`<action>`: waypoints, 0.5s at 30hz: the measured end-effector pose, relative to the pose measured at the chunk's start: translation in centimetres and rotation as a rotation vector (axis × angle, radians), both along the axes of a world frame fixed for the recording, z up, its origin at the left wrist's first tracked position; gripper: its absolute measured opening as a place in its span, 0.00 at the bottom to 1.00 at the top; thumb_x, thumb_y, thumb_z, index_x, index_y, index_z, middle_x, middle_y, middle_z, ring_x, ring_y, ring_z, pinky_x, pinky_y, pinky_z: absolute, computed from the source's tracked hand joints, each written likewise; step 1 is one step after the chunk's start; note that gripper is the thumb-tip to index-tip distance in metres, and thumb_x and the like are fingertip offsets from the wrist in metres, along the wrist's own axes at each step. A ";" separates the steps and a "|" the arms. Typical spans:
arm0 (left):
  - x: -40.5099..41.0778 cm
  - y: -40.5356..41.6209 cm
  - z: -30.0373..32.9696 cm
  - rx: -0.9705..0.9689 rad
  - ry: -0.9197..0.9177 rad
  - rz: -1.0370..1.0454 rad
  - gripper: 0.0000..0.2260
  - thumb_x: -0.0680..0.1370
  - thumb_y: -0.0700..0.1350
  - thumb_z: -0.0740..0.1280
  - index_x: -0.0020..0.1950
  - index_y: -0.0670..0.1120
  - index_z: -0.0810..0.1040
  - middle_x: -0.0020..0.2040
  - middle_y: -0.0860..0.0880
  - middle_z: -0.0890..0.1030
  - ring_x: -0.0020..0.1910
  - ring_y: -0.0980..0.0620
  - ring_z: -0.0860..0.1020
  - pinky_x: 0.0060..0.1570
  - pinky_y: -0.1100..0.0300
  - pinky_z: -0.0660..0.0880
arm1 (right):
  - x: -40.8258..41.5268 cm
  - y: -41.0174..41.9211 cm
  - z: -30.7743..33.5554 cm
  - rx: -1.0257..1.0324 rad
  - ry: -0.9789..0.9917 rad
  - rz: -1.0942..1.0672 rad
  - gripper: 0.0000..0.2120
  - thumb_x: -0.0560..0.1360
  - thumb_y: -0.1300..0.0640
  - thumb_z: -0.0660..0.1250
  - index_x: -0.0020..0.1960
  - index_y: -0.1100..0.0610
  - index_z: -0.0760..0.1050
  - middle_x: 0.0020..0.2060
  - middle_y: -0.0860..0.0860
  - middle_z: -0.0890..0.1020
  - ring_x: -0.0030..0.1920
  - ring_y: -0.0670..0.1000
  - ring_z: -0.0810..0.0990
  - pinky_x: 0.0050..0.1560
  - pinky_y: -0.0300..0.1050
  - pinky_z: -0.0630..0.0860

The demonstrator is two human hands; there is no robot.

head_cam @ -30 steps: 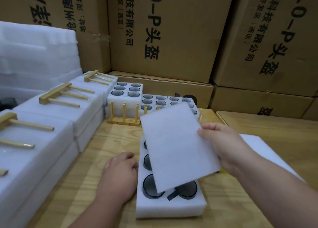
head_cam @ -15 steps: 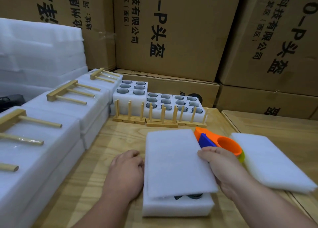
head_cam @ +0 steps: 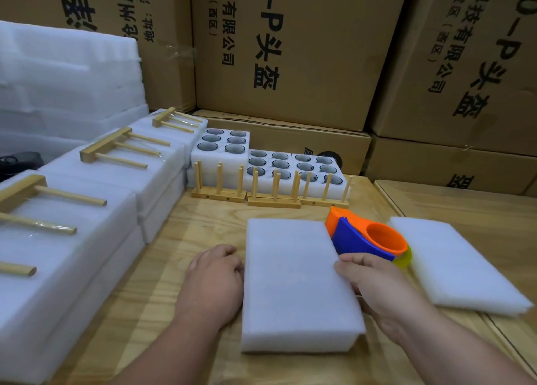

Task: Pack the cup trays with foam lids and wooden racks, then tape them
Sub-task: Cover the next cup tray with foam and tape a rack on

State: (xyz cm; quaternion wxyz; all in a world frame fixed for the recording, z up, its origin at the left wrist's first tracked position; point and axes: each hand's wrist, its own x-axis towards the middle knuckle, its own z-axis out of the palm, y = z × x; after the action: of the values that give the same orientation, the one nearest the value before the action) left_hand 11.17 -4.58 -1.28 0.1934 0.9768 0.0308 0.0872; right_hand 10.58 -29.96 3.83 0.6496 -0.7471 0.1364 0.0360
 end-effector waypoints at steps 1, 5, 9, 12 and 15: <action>0.0 0.0 0.0 -0.001 -0.002 -0.001 0.19 0.80 0.47 0.55 0.65 0.55 0.81 0.74 0.57 0.71 0.73 0.52 0.67 0.73 0.56 0.59 | -0.1 0.0 0.0 0.001 -0.002 -0.004 0.03 0.77 0.63 0.72 0.49 0.56 0.82 0.41 0.52 0.88 0.43 0.53 0.87 0.43 0.49 0.81; 0.0 -0.1 0.1 -0.010 -0.013 -0.008 0.20 0.80 0.48 0.55 0.65 0.55 0.81 0.74 0.57 0.71 0.73 0.52 0.67 0.73 0.56 0.59 | -0.4 0.2 0.0 -0.014 -0.005 -0.016 0.02 0.77 0.61 0.72 0.49 0.56 0.83 0.39 0.50 0.88 0.42 0.52 0.87 0.41 0.49 0.81; 0.0 0.0 0.0 -0.005 -0.012 -0.016 0.19 0.81 0.47 0.55 0.65 0.55 0.81 0.74 0.57 0.71 0.72 0.51 0.67 0.73 0.55 0.60 | -0.7 0.6 -0.3 0.031 -0.002 -0.031 0.03 0.78 0.57 0.71 0.48 0.55 0.84 0.40 0.50 0.88 0.45 0.54 0.88 0.46 0.55 0.84; -0.2 0.0 0.3 -0.088 -0.033 -0.012 0.14 0.78 0.42 0.57 0.50 0.54 0.81 0.61 0.57 0.78 0.66 0.49 0.73 0.68 0.54 0.65 | -0.7 1.0 -0.8 0.253 -0.049 -0.046 0.06 0.77 0.54 0.70 0.46 0.54 0.84 0.42 0.54 0.88 0.42 0.54 0.88 0.39 0.52 0.84; -0.4 0.1 0.6 -0.248 -0.084 -0.014 0.10 0.77 0.41 0.58 0.41 0.54 0.74 0.46 0.56 0.79 0.53 0.48 0.76 0.59 0.50 0.71 | -0.2 1.4 -1.1 0.543 -0.097 -0.048 0.08 0.79 0.52 0.67 0.53 0.54 0.82 0.45 0.51 0.89 0.43 0.48 0.88 0.33 0.39 0.81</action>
State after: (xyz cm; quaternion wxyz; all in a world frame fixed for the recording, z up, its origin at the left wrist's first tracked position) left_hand 10.74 -4.44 -0.65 0.3144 0.9410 0.0262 0.1222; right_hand 10.39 -28.59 2.77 0.8325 -0.5431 0.1078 0.0200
